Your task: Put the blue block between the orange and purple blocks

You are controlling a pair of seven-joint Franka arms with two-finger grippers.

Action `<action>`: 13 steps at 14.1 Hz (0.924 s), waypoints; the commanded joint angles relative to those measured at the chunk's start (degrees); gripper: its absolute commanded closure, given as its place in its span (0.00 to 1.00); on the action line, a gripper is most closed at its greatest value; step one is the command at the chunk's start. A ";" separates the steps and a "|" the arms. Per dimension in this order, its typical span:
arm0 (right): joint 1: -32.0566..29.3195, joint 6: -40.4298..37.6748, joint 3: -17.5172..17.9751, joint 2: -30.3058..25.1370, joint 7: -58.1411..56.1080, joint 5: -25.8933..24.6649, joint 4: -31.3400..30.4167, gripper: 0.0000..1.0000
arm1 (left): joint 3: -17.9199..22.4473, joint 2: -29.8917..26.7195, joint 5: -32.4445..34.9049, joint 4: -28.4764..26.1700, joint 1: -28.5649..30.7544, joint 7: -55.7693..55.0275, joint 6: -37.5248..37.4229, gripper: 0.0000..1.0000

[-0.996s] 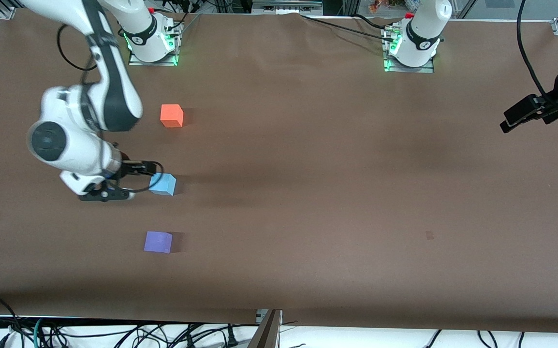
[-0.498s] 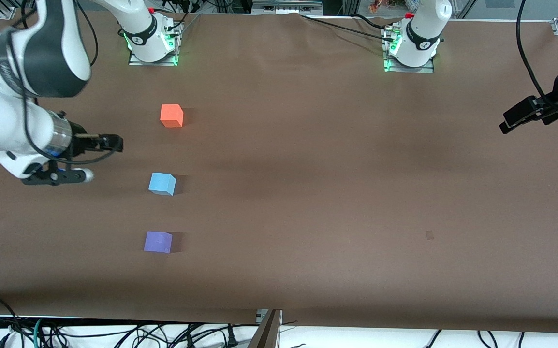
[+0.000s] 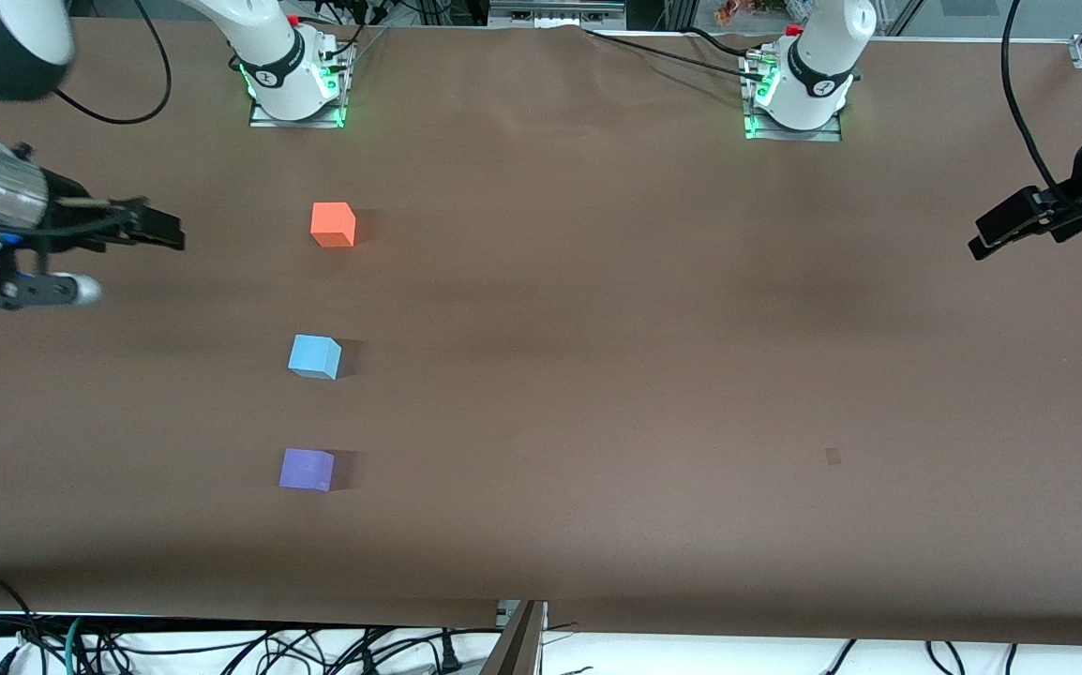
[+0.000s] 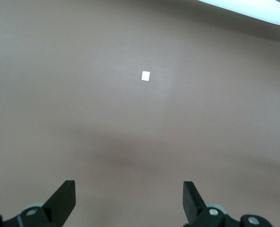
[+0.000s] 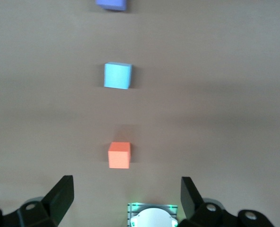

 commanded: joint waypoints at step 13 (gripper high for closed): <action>-14.00 4.92 16.04 -9.63 -0.63 -5.66 -8.40 0.00 | 0.26 -0.29 -0.40 -0.60 0.37 1.01 0.44 0.00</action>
